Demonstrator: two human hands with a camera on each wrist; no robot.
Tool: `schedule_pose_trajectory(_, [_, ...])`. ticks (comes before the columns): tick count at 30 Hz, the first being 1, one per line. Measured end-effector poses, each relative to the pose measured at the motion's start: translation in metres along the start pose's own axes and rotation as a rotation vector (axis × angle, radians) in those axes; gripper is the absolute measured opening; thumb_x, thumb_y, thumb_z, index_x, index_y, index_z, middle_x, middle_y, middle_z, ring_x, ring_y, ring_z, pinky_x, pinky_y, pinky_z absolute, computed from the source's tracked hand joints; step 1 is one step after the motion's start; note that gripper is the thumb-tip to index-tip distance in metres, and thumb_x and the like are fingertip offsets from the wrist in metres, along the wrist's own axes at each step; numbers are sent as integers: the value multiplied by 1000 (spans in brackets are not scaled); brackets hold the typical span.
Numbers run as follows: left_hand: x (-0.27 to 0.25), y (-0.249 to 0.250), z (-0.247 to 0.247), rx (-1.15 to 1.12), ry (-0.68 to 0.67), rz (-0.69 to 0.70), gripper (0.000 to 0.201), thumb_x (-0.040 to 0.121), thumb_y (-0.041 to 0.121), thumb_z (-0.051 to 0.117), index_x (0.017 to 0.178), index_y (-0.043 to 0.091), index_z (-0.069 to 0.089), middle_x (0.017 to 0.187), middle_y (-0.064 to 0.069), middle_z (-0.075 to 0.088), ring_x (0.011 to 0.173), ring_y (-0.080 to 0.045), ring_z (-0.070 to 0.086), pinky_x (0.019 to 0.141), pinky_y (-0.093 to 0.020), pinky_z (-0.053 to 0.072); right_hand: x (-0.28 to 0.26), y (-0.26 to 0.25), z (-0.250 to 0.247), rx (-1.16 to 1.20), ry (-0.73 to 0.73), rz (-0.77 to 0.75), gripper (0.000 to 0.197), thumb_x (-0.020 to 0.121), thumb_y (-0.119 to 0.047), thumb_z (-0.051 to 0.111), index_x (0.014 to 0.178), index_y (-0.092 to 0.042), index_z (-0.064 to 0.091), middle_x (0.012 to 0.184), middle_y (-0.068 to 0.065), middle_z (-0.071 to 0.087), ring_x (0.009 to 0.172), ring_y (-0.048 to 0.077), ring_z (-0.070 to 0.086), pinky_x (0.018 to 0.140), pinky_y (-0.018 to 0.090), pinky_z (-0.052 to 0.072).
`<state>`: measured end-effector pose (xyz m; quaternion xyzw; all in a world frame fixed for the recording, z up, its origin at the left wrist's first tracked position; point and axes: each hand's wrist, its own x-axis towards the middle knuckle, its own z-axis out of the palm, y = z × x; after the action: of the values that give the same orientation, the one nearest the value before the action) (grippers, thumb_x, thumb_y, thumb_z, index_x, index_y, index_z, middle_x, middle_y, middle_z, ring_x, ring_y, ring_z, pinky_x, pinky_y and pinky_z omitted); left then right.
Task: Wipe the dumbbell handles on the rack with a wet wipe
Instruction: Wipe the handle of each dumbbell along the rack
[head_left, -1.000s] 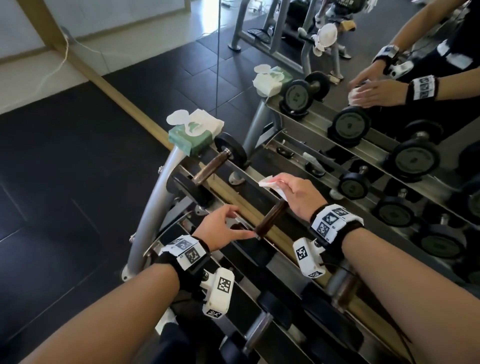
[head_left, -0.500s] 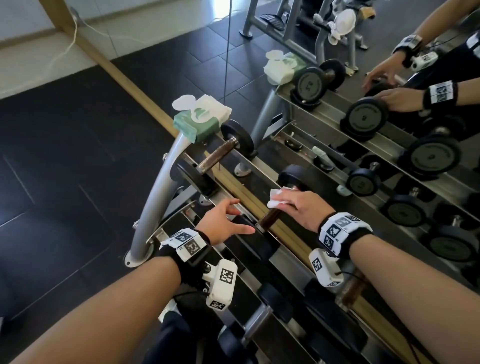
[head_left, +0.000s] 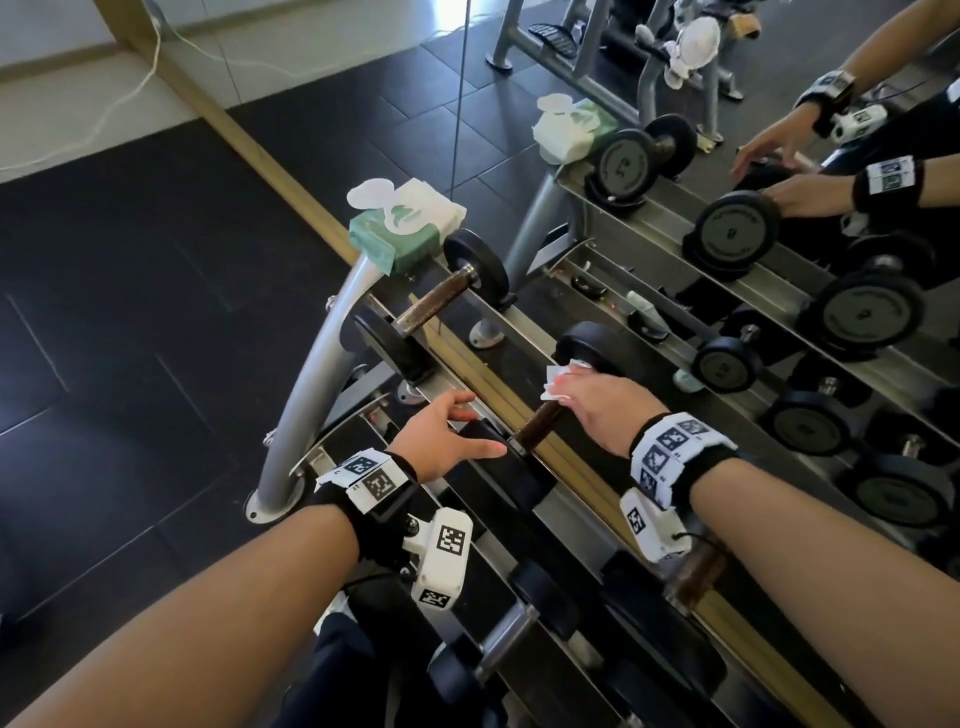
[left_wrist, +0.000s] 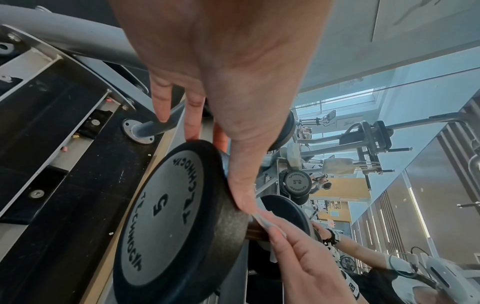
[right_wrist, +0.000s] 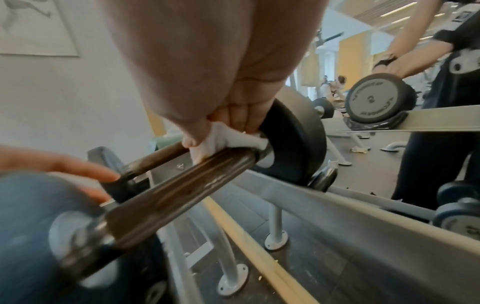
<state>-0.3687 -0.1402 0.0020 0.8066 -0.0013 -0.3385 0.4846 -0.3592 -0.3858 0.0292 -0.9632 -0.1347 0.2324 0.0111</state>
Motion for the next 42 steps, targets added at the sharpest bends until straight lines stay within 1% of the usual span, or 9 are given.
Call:
schedule_pose_trajectory(5, [-1,-1,1,6,3,5,85,76,35,81,147,28,35,140,6,51,128,-17,49,102,-32,39,-2,-36,22,-72,11,-249,59,79,-4,69,128,-32,52,125,-6,52,119,16,49,106,38,45])
schedule_pose_trajectory(10, [-2,-1,-1,2,-22,13,89,78,37,79,150,33,29,142,7,49,127,-17,49,101,-32,39,7,-11,-8,-24,-53,-77,46,83,-8,68,122,-30,58,121,-7,58,119,16,53,106,42,46])
schedule_pose_trajectory(13, [-3,-2,-1,-9,-21,17,92,77,38,79,152,34,25,142,7,49,118,-12,50,97,-28,40,5,-15,-4,-80,-32,-111,49,88,-8,64,131,-27,54,127,-6,58,125,16,49,113,41,38])
schedule_pose_trajectory(16, [-4,-2,1,-20,-10,3,95,76,39,80,153,36,23,142,9,49,126,-15,49,108,-38,39,4,-25,5,-115,-47,-194,54,87,-6,64,136,-26,50,127,-6,59,126,16,50,117,44,32])
schedule_pose_trajectory(18, [-4,-3,2,-23,-4,-9,95,77,39,79,153,37,22,142,9,49,130,-17,47,112,-47,37,9,-22,1,-126,-62,-181,46,88,-9,63,129,-27,53,116,-5,62,117,17,54,114,44,35])
schedule_pose_trajectory(22, [-3,-4,2,-40,-9,-13,96,77,37,79,153,37,20,142,8,50,132,-18,47,111,-45,38,20,-12,-9,-111,-42,-74,27,90,-12,59,111,-29,57,102,-5,61,108,19,56,101,41,48])
schedule_pose_trajectory(30, [-2,-6,4,-81,-4,-16,102,77,34,81,155,36,15,142,7,50,131,-19,48,111,-45,39,17,-34,7,-34,-93,-196,36,93,-9,58,124,-27,56,106,-2,65,97,15,58,93,35,51])
schedule_pose_trajectory(34, [-1,-7,4,-73,-14,-8,102,77,36,80,155,37,13,143,7,49,130,-20,49,110,-43,40,20,-21,-11,-96,-94,-106,29,89,-11,63,114,-26,58,98,-5,57,98,17,58,94,36,51])
schedule_pose_trajectory(42, [0,-9,4,-62,-14,-1,101,77,38,80,154,37,15,143,8,49,128,-19,50,111,-43,39,9,-54,-2,-69,-158,-127,46,88,-7,64,131,-25,57,123,-2,61,120,18,54,108,40,44])
